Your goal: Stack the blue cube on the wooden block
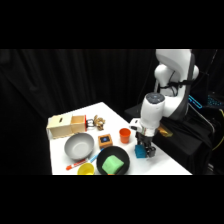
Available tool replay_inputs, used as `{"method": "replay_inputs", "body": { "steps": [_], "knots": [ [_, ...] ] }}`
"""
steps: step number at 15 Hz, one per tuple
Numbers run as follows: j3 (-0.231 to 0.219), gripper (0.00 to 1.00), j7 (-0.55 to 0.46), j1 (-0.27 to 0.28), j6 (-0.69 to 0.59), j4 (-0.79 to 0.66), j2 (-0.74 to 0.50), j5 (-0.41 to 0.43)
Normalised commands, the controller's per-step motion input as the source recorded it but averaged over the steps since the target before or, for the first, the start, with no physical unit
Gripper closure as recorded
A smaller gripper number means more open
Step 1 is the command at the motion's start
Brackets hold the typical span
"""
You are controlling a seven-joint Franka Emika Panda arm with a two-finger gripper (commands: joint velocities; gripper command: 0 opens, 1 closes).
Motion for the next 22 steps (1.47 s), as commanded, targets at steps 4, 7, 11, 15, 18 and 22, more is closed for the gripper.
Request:
{"method": "replay_inputs", "body": {
  "steps": [4, 7, 11, 15, 18, 22],
  "knots": [
    [-0.314, 0.52, -0.04, 0.322, 0.27, -0.05, 0.01, -0.052],
    [-0.313, 0.70, 0.00, 0.334, 0.21, -0.09, -0.06, -0.092],
    [-0.267, 0.74, 0.00, 0.279, 0.02, -0.14, -0.24, -0.158],
    [-0.211, 0.77, 0.03, 0.210, -0.16, -0.15, -0.38, -0.215],
    [-0.136, 0.77, 0.00, 0.111, -0.28, -0.11, -0.40, -0.185],
    [0.104, 0.77, 0.10, -0.149, -0.38, -0.03, -0.41, -0.317]
  ]
}}
